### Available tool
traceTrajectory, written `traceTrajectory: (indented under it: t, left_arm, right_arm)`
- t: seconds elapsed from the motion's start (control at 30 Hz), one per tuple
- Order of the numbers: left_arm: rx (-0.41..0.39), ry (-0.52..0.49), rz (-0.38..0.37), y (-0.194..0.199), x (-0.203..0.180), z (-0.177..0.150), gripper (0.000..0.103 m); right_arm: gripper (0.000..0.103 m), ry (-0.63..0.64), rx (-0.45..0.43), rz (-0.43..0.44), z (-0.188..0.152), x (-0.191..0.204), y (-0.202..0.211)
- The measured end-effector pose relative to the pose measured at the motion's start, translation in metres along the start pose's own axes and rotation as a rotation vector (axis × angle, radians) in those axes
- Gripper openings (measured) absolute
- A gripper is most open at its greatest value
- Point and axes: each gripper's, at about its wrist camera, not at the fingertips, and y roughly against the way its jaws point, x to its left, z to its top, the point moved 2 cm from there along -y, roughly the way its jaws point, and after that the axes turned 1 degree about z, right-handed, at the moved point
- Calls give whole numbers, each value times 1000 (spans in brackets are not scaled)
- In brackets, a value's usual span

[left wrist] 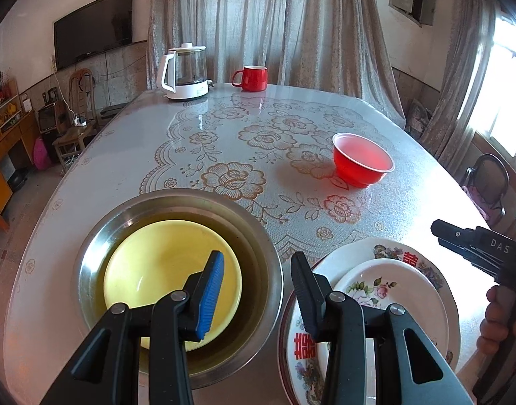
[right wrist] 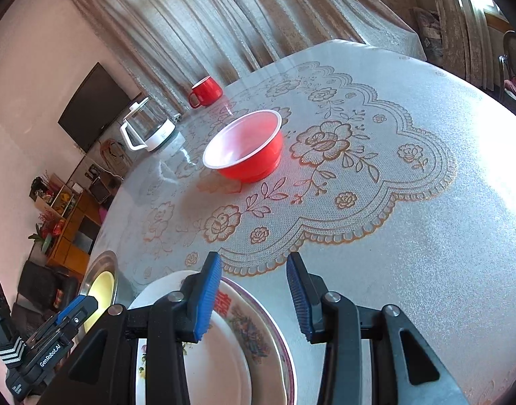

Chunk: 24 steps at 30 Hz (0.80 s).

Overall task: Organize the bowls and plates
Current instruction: 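Move the left gripper toward the red bowl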

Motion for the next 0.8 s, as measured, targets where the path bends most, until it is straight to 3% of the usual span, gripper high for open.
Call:
traceTrajectory:
  t: [0.23, 0.37, 0.53, 0.8]
  left_arm:
    - [7, 1, -24, -11, -12, 21, 42]
    - [53, 26, -55, -29, -19, 39, 42]
    - [93, 56, -146, -52, -35, 61, 42]
    - [135, 108, -229, -99, -59, 96, 40]
  right_arm:
    - [35, -23, -12, -6, 21, -10, -8]
    - [35, -37, -12, 9, 37, -15, -15]
    - [32, -11, -26, 5, 62, -14, -25]
    - [23, -20, -12, -11, 93, -21, -58]
